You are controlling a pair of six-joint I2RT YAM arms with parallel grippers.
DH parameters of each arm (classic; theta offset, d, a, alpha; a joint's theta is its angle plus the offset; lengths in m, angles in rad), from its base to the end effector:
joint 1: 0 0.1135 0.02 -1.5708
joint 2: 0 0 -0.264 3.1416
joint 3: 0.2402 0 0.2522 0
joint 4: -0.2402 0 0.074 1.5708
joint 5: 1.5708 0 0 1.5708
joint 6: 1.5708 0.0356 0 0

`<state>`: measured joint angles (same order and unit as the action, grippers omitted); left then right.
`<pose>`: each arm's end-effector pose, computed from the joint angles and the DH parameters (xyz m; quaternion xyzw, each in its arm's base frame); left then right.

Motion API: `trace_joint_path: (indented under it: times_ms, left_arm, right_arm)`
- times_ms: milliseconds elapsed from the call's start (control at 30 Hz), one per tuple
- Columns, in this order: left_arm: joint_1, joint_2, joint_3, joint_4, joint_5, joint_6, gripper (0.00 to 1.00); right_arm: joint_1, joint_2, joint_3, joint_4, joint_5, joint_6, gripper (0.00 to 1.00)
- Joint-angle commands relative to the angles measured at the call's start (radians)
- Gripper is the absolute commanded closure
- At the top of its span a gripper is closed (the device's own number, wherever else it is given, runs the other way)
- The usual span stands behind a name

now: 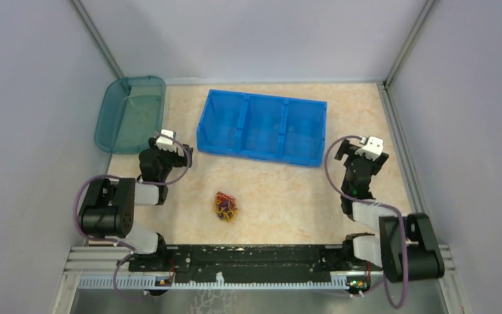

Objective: Untangle the cables

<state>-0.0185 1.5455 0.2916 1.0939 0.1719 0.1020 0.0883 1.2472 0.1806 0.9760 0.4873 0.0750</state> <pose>0.2542 -0.0108 0.1460 0.1012 0.7538 -0.0383 0.6481 0.2126 0.0021 0.1688 0.1579 0.7177 -0.1242 0.6668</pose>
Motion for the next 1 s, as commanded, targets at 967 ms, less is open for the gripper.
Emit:
trace_joint_path:
  times_ms: [967]
  left_arm:
    - [0.035, -0.151, 0.743, -1.89, 0.858, 0.749, 0.0]
  right_arm:
    - [0.684, -0.04, 0.701, -0.838, -0.722, 0.108, 0.41]
